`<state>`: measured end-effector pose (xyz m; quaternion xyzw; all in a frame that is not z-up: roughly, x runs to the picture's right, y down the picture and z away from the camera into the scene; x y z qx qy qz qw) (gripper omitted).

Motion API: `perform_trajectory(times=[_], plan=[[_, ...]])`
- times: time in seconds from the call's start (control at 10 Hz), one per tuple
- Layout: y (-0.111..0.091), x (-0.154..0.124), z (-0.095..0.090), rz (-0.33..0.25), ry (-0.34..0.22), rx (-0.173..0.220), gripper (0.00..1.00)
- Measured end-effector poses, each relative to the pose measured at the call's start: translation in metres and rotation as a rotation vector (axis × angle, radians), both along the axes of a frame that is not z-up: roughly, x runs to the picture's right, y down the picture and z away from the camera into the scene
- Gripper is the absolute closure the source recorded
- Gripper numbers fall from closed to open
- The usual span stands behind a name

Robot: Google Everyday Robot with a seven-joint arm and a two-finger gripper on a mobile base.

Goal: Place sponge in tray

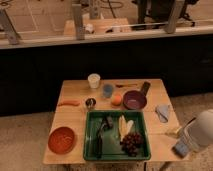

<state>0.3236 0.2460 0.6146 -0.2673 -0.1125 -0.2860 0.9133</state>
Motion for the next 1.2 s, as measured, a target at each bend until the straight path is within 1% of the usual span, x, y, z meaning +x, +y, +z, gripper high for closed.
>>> perform_trajectory(times=[0.4,0.5,0.8,1.0,1.2], plan=[[0.008,0.016,0.018,-0.008,0.031,0.039,0.2],[0.01,0.022,0.023,-0.014,0.043,0.043,0.2],[0.018,0.035,0.04,-0.023,0.062,0.04,0.2],[0.022,0.043,0.047,-0.025,0.068,0.035,0.2],[0.024,0.047,0.055,-0.026,0.066,0.022,0.2]])
